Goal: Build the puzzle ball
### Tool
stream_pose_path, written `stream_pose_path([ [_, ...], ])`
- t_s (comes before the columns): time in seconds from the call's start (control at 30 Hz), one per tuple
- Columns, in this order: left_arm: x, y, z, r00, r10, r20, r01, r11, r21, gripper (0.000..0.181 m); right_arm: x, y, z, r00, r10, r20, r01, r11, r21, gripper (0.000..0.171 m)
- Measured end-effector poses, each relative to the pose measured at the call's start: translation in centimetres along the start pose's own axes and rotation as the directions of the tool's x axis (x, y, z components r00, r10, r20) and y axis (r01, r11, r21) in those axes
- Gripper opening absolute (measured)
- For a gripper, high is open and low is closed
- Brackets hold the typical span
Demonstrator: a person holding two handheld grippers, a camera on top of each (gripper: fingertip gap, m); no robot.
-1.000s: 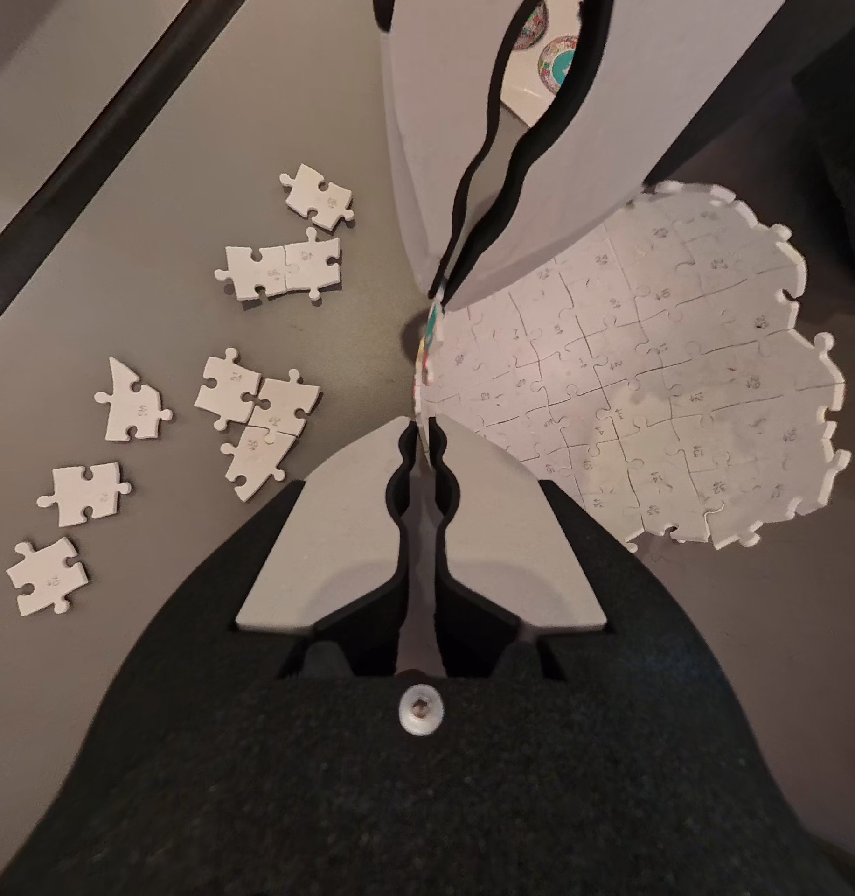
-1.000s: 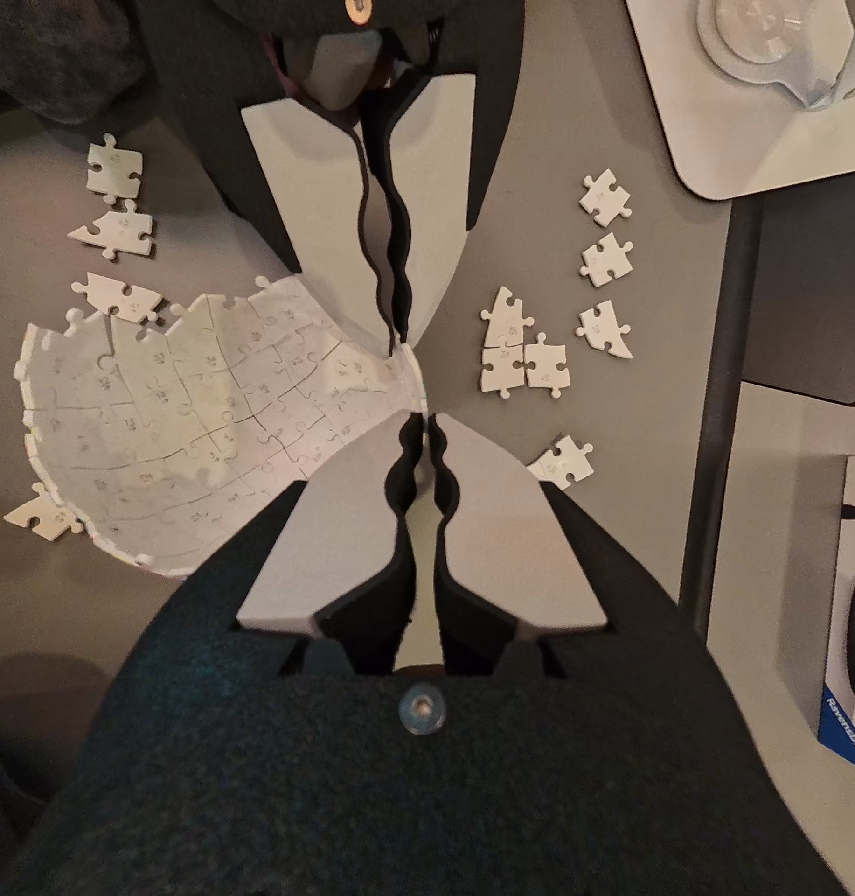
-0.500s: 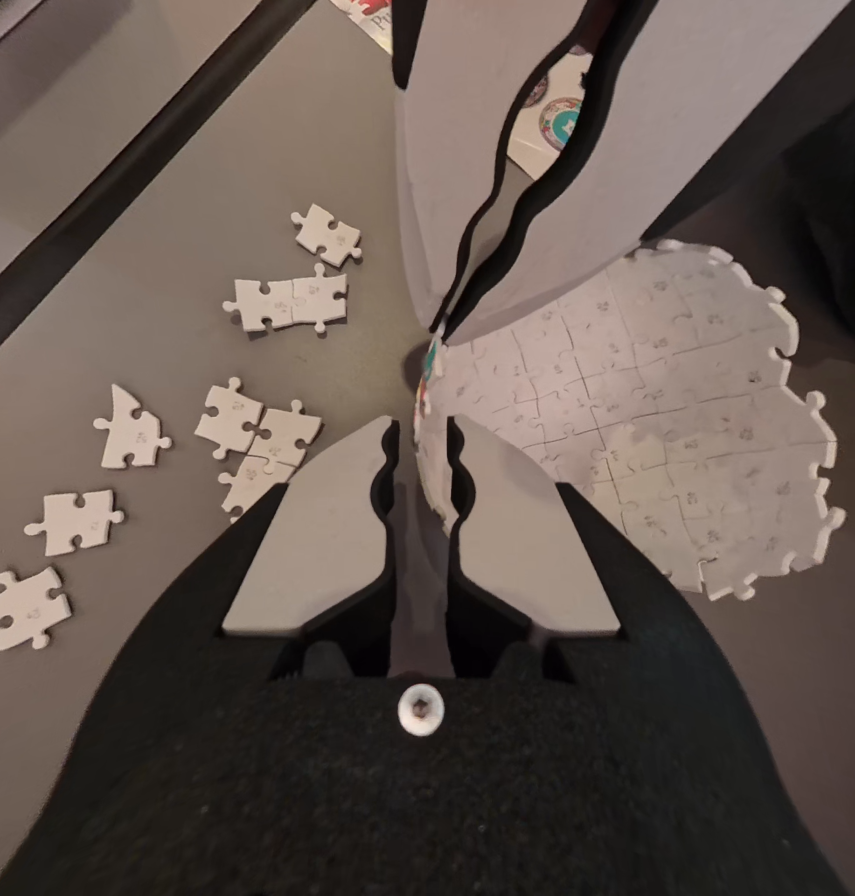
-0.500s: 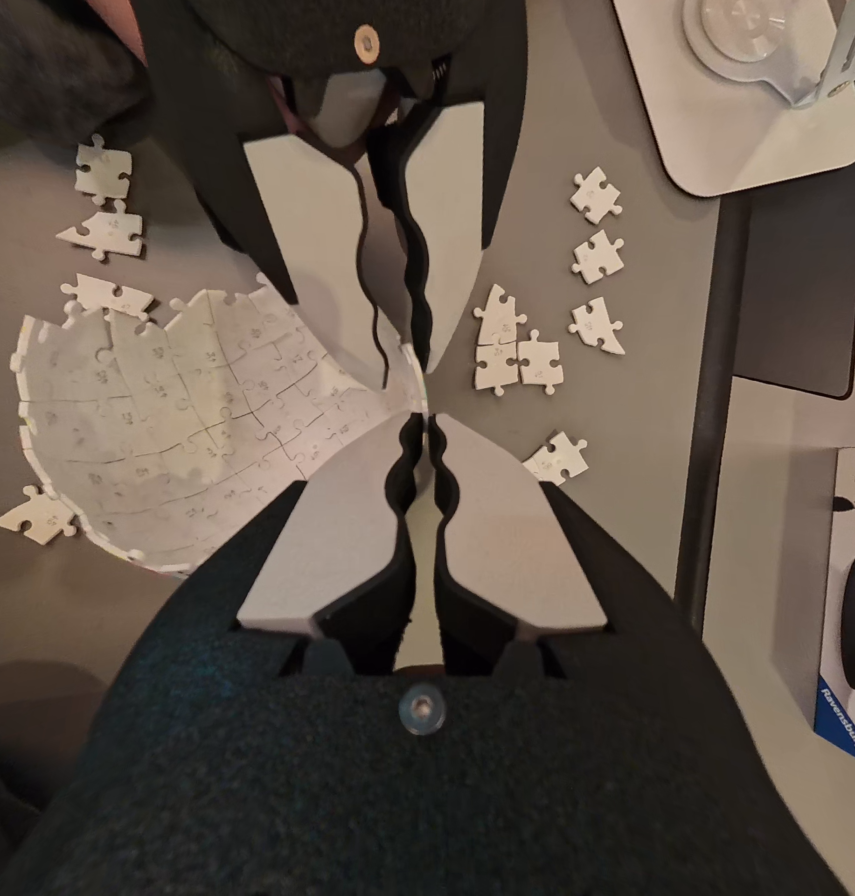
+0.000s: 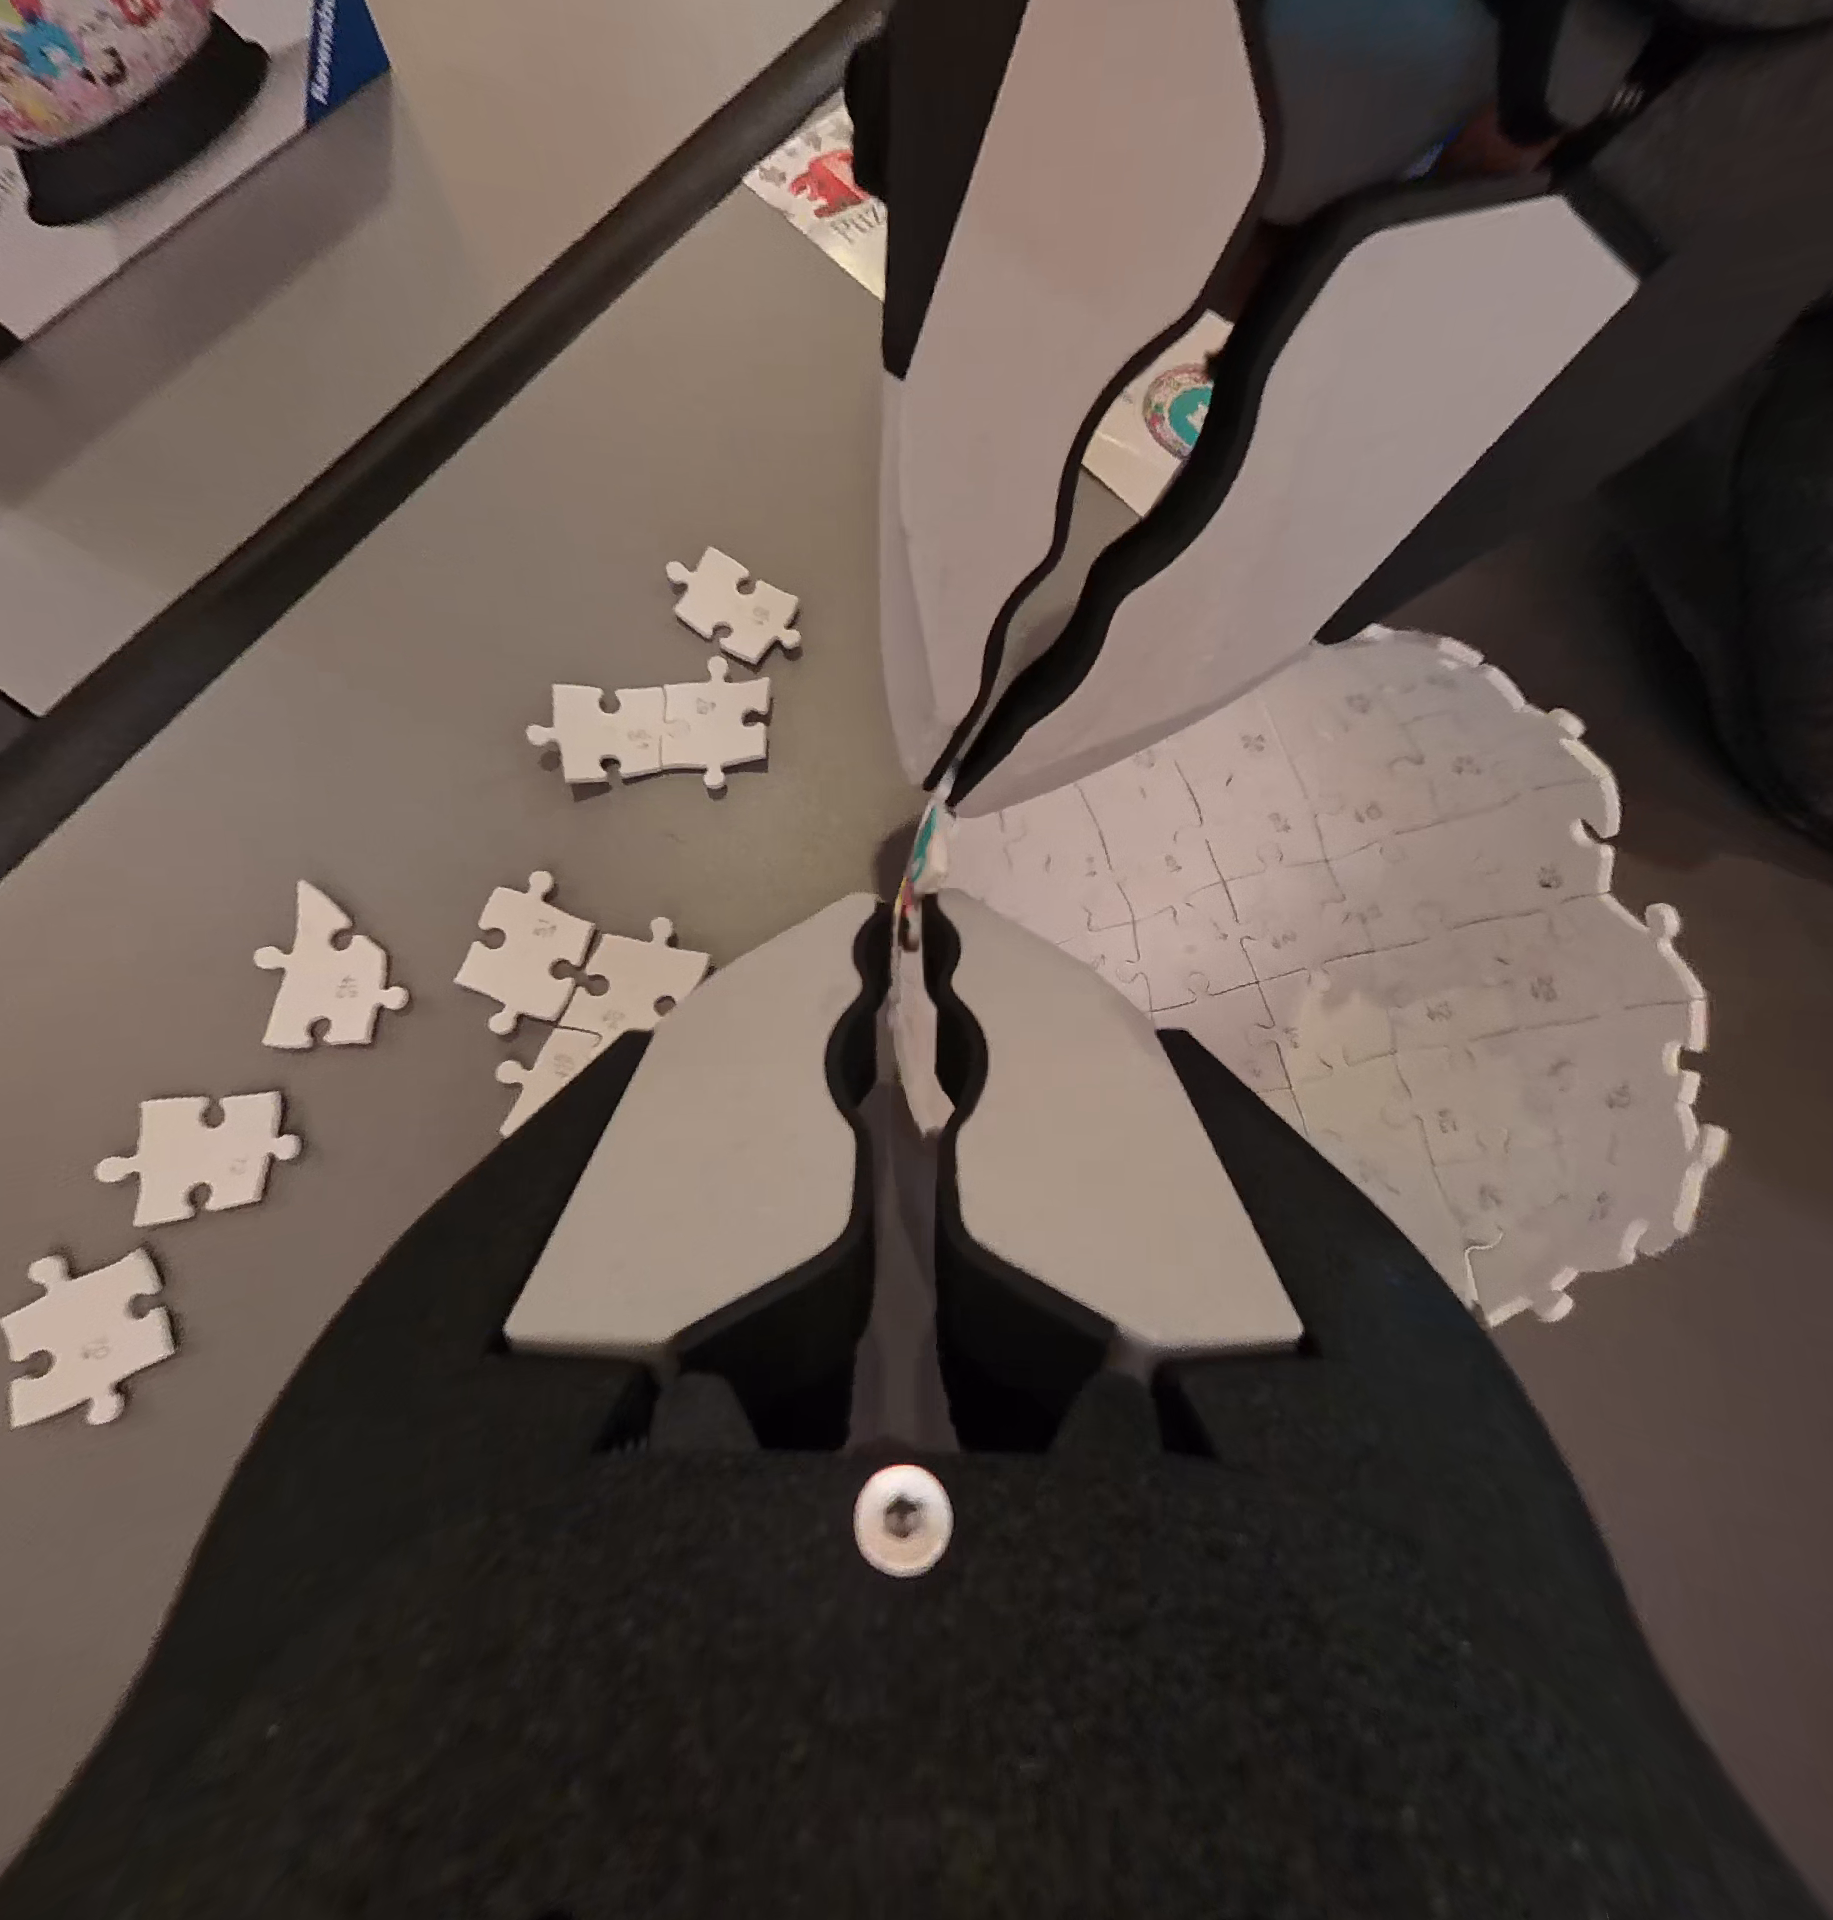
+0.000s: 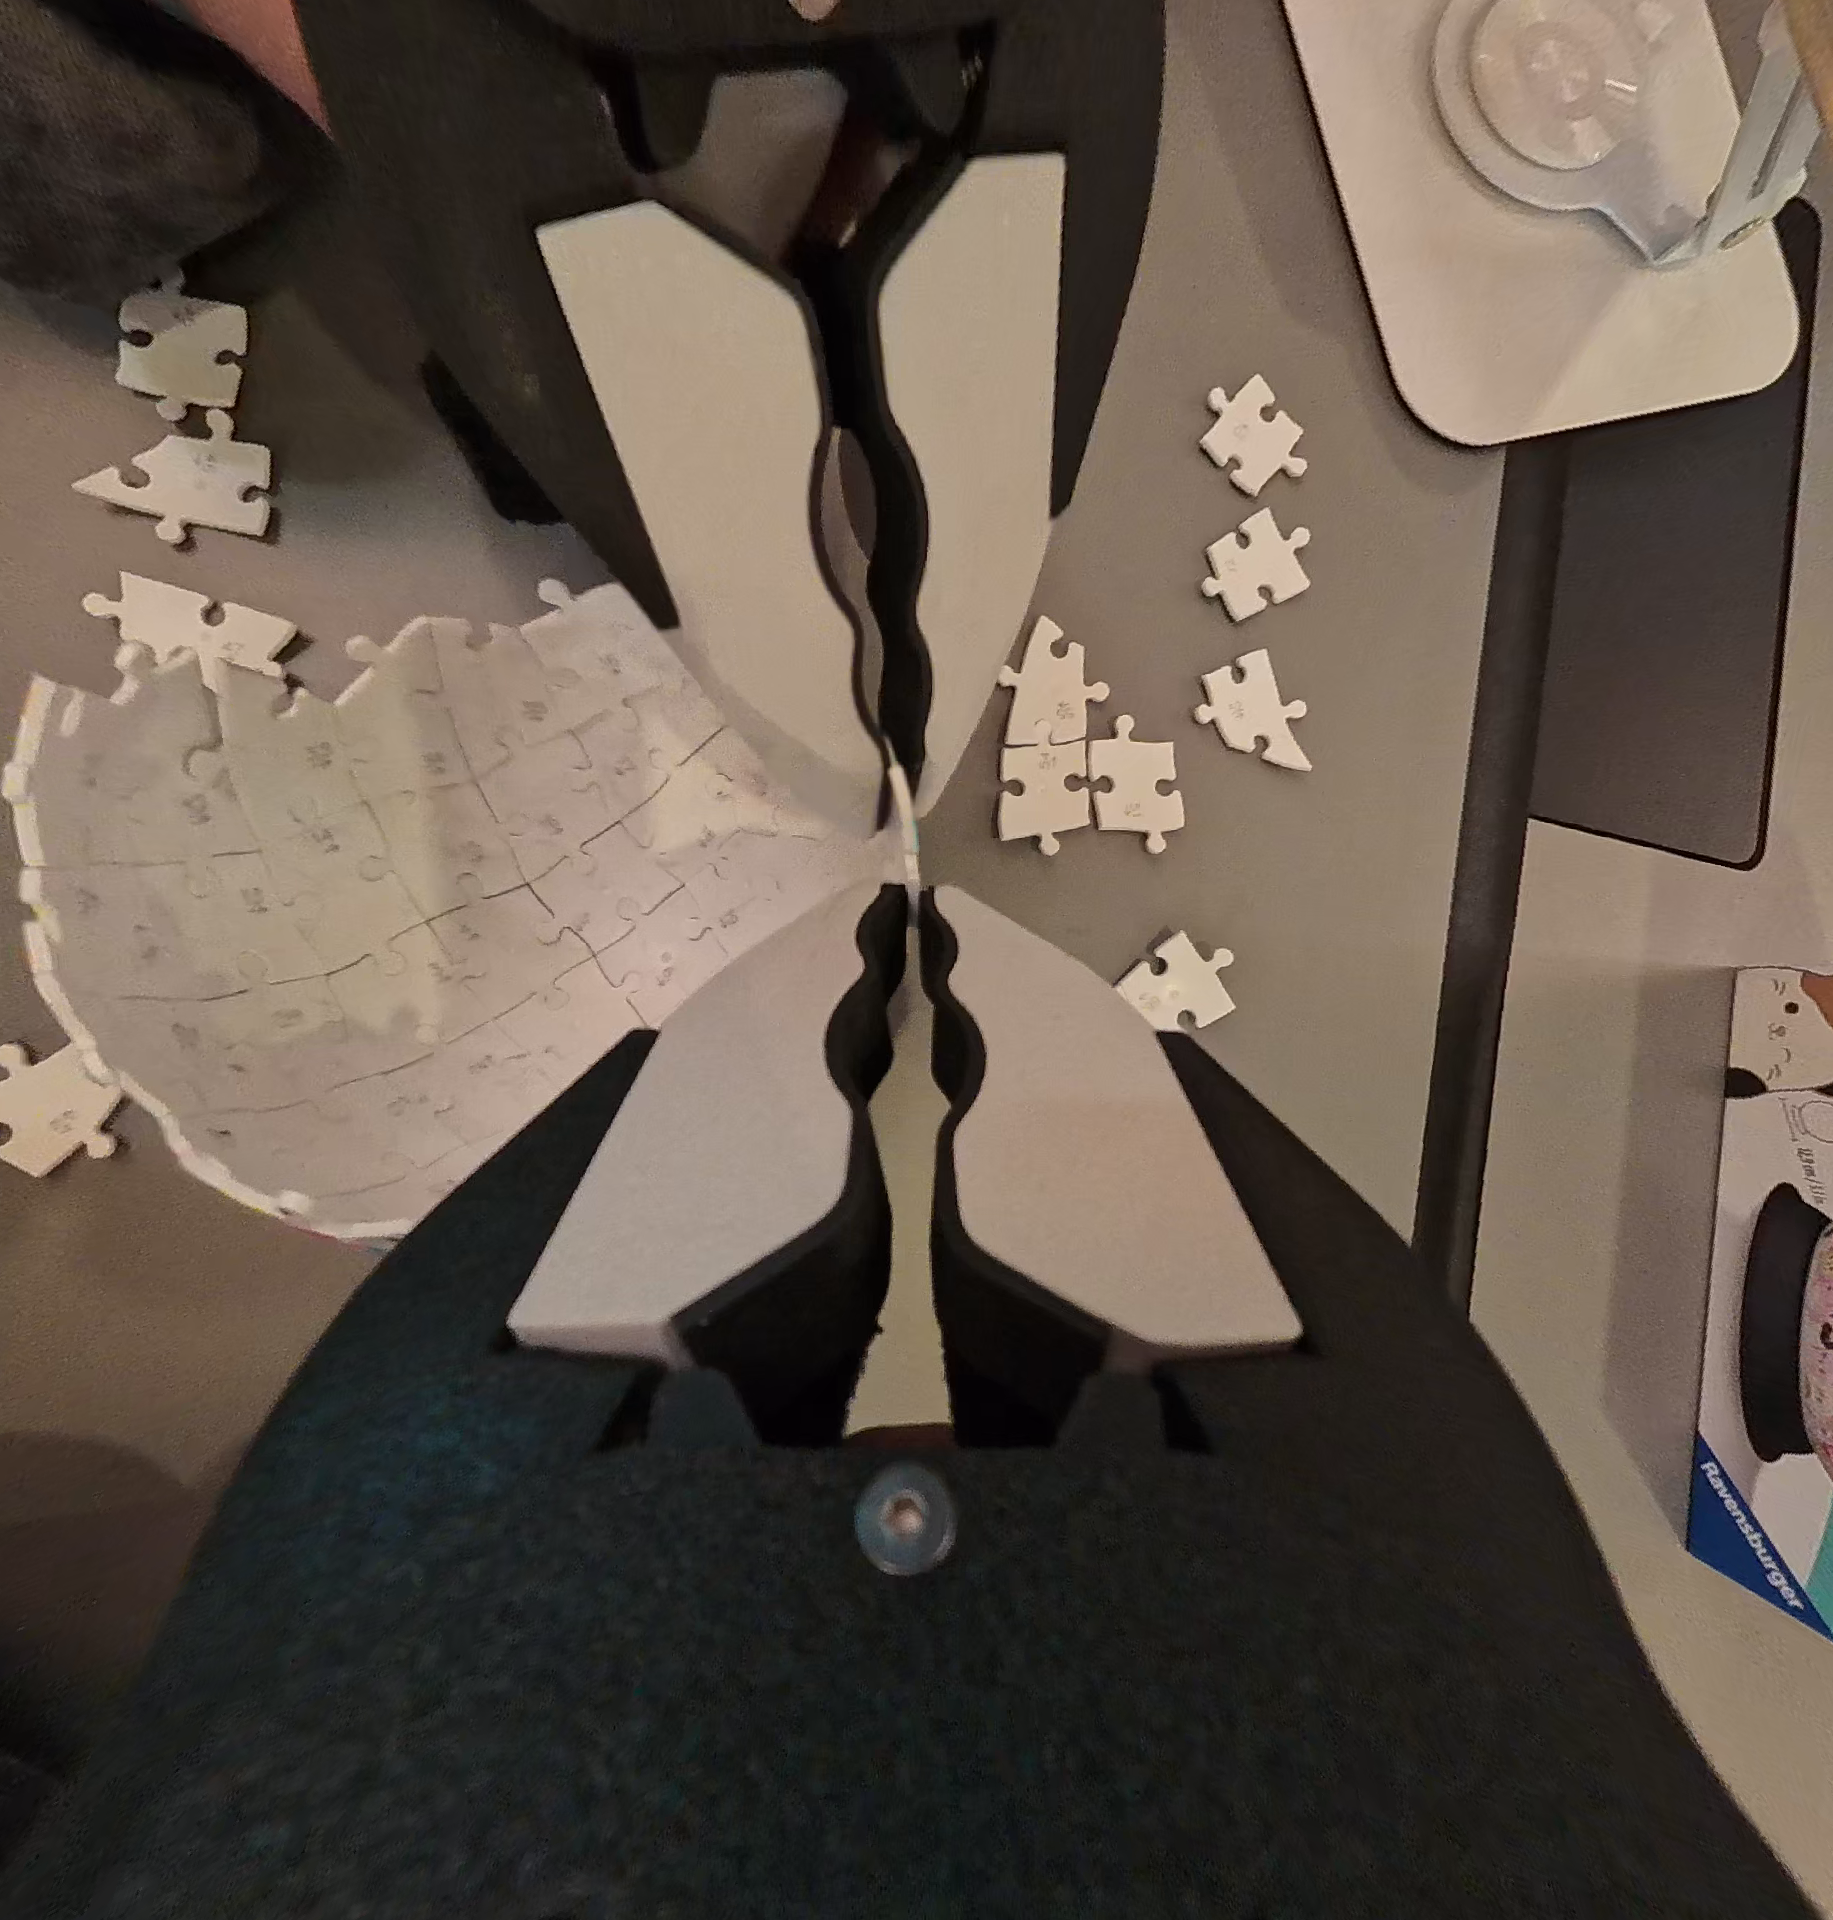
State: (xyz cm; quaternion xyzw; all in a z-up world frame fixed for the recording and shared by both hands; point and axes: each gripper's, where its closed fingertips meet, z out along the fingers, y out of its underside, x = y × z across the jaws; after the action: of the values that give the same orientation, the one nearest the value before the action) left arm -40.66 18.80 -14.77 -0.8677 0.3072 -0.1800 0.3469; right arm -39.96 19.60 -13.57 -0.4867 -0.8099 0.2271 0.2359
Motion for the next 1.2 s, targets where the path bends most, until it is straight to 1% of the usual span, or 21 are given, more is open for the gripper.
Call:
stream_pose_path([
  [0.27, -0.1, 0.0, 0.0, 0.991, 0.117, 0.061, -0.116, 0.993, -0.009, 0.002, -0.1, 0.1, 0.0, 0.999, -0.040, -0.017, 0.040, 0.999, 0.012, 0.002],
  [0.3, 0.0, 0.0, 0.0, 0.991, 0.122, 0.062, -0.122, 0.992, -0.008, 0.002, -0.1, 0.1, -0.1, 0.999, -0.045, -0.016, 0.046, 0.999, 0.009, 0.004],
  [0.37, 0.0, 0.0, -0.1, 0.988, 0.138, 0.065, -0.137, 0.990, -0.009, 0.002, -0.1, 0.4, -0.1, 0.998, -0.056, -0.007, 0.056, 0.998, -0.002, 0.020],
  [0.4, 0.0, 0.0, -0.1, 0.987, 0.148, 0.068, -0.148, 0.989, -0.010, 0.002, 0.0, 0.5, -0.1, 0.998, -0.068, -0.008, 0.068, 0.998, -0.003, 0.023],
  [0.47, 0.0, 0.0, -0.1, 0.983, 0.168, 0.076, -0.168, 0.986, -0.010, 0.002, -0.2, 0.3, -0.1, 0.995, -0.094, 0.014, 0.094, 0.996, 0.014, 0.022],
  [0.6, 0.1, -0.1, -0.1, 0.977, 0.195, 0.083, -0.196, 0.981, -0.001, 0.002, -0.1, -0.2, 0.6, 0.995, -0.084, 0.059, 0.084, 0.996, 0.001, 0.020],
  [0.8, -0.1, 0.0, -0.2, 0.975, 0.205, 0.081, -0.206, 0.978, 0.004, 0.002, -0.4, 0.0, 1.9, 0.987, -0.112, 0.115, 0.121, 0.990, -0.075, 0.003],
  [0.9, -0.1, 0.2, -0.3, 0.977, 0.197, 0.080, -0.198, 0.980, 0.001, 0.003, -0.3, -0.1, 2.1, 0.987, -0.132, 0.094, 0.141, 0.985, -0.095, 0.003],
  [0.97, 0.2, 0.3, -0.7, 0.984, 0.175, 0.043, -0.176, 0.984, 0.009, 0.008, -0.2, -0.2, 2.1, 0.987, -0.134, 0.086, 0.141, 0.986, -0.092, 0.003],
  [1.03, 0.4, 0.0, -1.4, 0.992, 0.122, -0.018, -0.121, 0.992, 0.043, 0.014, -0.1, -0.2, 2.1, 0.988, -0.130, 0.080, 0.137, 0.986, -0.094, 0.003],
  [1.1, 0.2, -0.5, -2.4, 0.996, 0.051, -0.077, -0.044, 0.995, 0.093, 0.013, 0.1, -0.1, 2.0, 0.990, -0.122, 0.075, 0.130, 0.987, -0.097, 0.003],
  [1.2, -1.8, -0.5, -3.0, 0.994, -0.065, -0.087, 0.076, 0.988, 0.131, 0.006, 0.2, 0.0, 1.9, 0.991, -0.116, 0.071, 0.122, 0.988, -0.096, 0.003],
])
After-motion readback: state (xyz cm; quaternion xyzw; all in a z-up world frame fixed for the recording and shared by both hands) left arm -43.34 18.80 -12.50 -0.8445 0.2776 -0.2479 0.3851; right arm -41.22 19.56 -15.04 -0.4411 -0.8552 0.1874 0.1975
